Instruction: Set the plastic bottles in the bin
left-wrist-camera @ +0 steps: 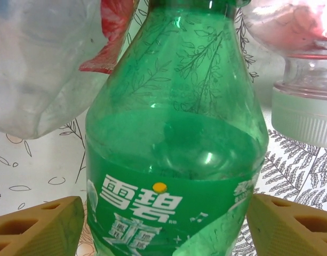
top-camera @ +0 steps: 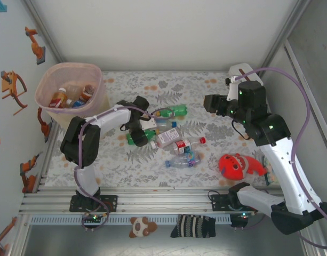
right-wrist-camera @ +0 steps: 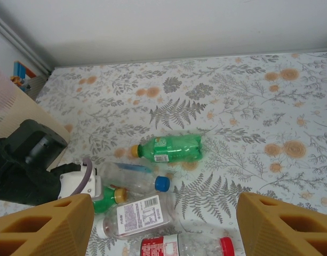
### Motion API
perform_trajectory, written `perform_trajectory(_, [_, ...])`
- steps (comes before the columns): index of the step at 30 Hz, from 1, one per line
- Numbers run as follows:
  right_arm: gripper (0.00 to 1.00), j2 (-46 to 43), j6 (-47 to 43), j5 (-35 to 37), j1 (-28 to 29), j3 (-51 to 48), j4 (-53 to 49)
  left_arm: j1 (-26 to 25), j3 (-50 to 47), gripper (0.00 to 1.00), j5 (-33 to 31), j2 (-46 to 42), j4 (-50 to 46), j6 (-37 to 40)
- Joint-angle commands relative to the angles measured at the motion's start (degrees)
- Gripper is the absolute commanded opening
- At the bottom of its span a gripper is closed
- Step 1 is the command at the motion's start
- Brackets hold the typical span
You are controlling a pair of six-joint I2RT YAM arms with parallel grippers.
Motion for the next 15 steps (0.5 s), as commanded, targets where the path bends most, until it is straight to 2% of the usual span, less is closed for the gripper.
perform_trajectory(1, [0.7,-0.5,-0.9,0.3,0.0,0.2,-0.7,0.2,-0.2,0.76,-0.6,1.5,-0.6,1.5])
perform_trajectory(11, [0.7,-1.0,-0.8,-0.1,0.0,0.1,-0.6,0.6,-0.1,0.61,-0.9,0.2,-2.5,2.1])
perform_trajectory(15, [0.7,-1.3,-1.0,0.0,0.0,0.0,-0.7,0.9,-0.5,0.6,-1.3,-1.4,-3.0,2.1])
